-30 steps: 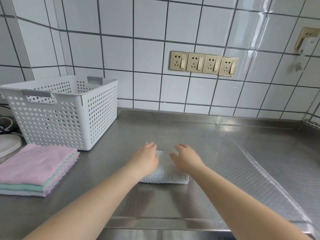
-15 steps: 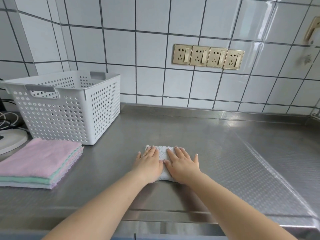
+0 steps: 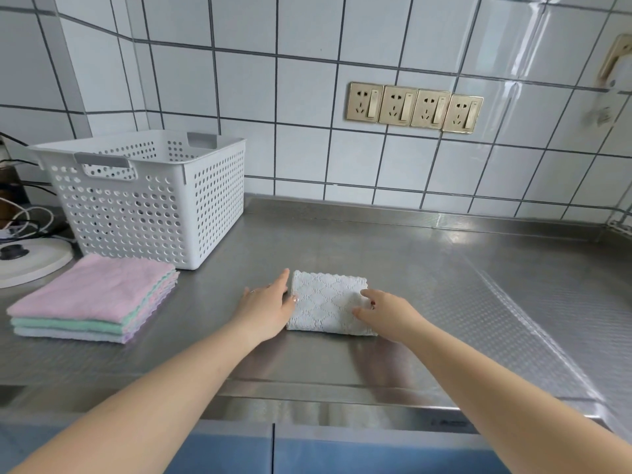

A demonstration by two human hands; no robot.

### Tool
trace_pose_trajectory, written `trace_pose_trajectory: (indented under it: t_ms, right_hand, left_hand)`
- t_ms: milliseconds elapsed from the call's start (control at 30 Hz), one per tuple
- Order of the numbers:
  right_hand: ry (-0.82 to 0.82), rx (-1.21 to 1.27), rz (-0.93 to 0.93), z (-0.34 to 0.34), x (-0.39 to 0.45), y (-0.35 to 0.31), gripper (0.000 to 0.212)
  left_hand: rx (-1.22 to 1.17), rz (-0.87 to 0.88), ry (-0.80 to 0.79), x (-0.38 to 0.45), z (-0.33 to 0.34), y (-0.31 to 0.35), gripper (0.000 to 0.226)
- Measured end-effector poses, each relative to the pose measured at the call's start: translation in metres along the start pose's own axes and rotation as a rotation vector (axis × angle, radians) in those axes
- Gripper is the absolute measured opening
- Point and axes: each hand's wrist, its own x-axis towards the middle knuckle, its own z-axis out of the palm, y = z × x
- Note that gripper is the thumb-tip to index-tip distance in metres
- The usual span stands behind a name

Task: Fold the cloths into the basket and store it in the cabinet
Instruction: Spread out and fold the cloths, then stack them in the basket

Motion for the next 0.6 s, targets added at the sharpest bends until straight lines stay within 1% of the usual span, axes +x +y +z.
trace_pose_trajectory:
  t_ms: [67, 133, 233, 267, 333, 400, 500, 600]
  right_hand:
    - [0.010, 0.136, 0.015, -0.002, -0.003, -0.003, 0.052]
    - [0.032, 0.339, 0.026, -0.003, -0.006, -0.006, 0.047]
    - [0.095, 0.616, 0.094, -0.005, -0.005, -0.009, 0.046]
    - [0.092, 0.755, 0.141, -0.005, -0.005, -0.011, 0.046]
    - [0.028, 1.085, 0.228, -0.004, -0.006, -0.015, 0.044]
    - [-0.025, 1.293, 0.272, 0.001, -0.007, -0.020, 0.041]
    - [-0.019, 1.452, 0.287, 0.013, -0.006, -0.032, 0.040]
    - [0.011, 1.488, 0.192, 0.022, -0.008, -0.060, 0.040]
  left_hand:
    - [-0.088, -0.006, -0.011, 0.001, 0.000, 0.004, 0.064]
    - [-0.202, -0.025, -0.016, 0.002, 0.000, 0.007, 0.068]
    - [-0.420, -0.086, 0.005, 0.004, -0.003, 0.011, 0.074]
    - [-0.490, -0.107, 0.015, 0.005, -0.004, 0.012, 0.076]
    - [-0.594, -0.153, 0.053, 0.006, -0.007, 0.013, 0.079]
    - [-0.728, -0.203, 0.106, 0.008, -0.011, 0.011, 0.080]
    - [-0.946, -0.275, 0.149, 0.003, -0.021, 0.001, 0.080]
    - [-1.019, -0.259, 0.212, -0.006, -0.041, -0.020, 0.078]
